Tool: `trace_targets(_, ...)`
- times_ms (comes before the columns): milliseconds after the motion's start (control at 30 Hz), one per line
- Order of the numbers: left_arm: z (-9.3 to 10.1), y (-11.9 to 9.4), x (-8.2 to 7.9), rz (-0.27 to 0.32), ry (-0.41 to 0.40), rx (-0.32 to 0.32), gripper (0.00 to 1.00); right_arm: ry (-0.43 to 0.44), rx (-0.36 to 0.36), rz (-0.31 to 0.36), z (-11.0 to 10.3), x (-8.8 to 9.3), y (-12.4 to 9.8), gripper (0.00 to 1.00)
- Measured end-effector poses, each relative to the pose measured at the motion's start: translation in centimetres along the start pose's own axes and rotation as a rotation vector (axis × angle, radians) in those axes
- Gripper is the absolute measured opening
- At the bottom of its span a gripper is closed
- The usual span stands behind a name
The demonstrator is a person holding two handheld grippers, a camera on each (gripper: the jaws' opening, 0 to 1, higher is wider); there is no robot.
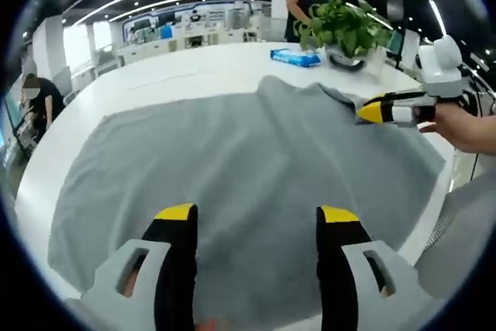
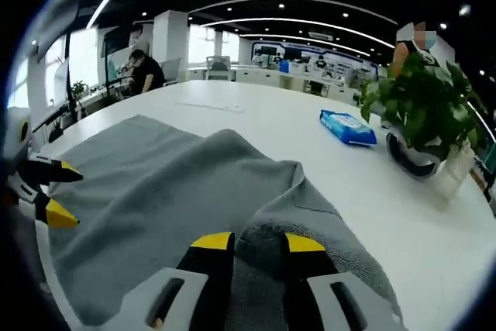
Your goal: Open the folded towel by lifting each exposed corner and separating the folded layers until the towel lies flat within the target outline without major curled edges
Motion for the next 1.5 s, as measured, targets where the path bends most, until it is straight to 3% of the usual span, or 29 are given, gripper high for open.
trace_targets(67, 0.3, 0.3, 0.7, -0.036, -0.021, 0.023, 0.61, -0.034, 0.004, -0.007, 0.0, 0.2, 0.5, 0.16)
trace_targets(100, 0.3, 0.3, 0.2, 0.005, 0.012, 0.019, 0.63, -0.049, 0.005, -0.012, 0.0, 0.3, 0.6, 0.14)
trace_targets(133, 0.5, 0.2, 0.5, -0.013, 0.007, 0.018, 0.64, -0.057, 0.008, -0.010, 0.1, 0.2, 0.6, 0.12)
trace_targets(200, 0.6, 0.3, 0.7, -0.020, 0.090, 0.004, 0.66, -0.101, 0.044, -0.023, 0.7, 0.2, 0.5, 0.05)
trace_targets(400, 0.5, 0.5, 0.7, 0.016, 0.063, 0.008, 0.67, -0.100, 0.059, -0.022, 2.4, 0.4, 0.5, 0.02)
trace_targets(600, 0.6, 0.5, 0.7, 0.035, 0.061, 0.007, 0.68, -0.125, 0.132, -0.017, 5.9, 0.3, 0.5, 0.02)
trace_targets(833, 0.6, 0.5, 0.8, 0.065, 0.057, 0.005, 0.68, -0.033, 0.256, 0.004, 11.0, -0.4, 0.2, 0.02)
trace_targets(1000, 0.7, 0.7, 0.7, 0.080, 0.054, 0.004, 0.69, 0.022, 0.287, 0.017, 13.4, -1.0, 0.2, 0.02)
trace_targets(1333, 0.7, 0.8, 0.6, 0.110, 0.048, 0.002, 0.70, 0.034, 0.331, 0.003, 15.4, -1.9, 1.4, 0.04)
trace_targets(1500, 0.7, 0.9, 0.5, 0.099, 0.050, 0.003, 0.70, 0.088, 0.340, 0.024, 15.9, -2.0, 0.9, 0.07)
Point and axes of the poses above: the point that each gripper's makers call its tool centre point, and the gripper's own axes: y roughly forward along the fingers, z roughly to its right, x roughly out of its underside, the point moved 3 cm from there along -y, roughly backward along the fingers, and after that the axes turned 7 degrees about -z, right-handed, at the moved point
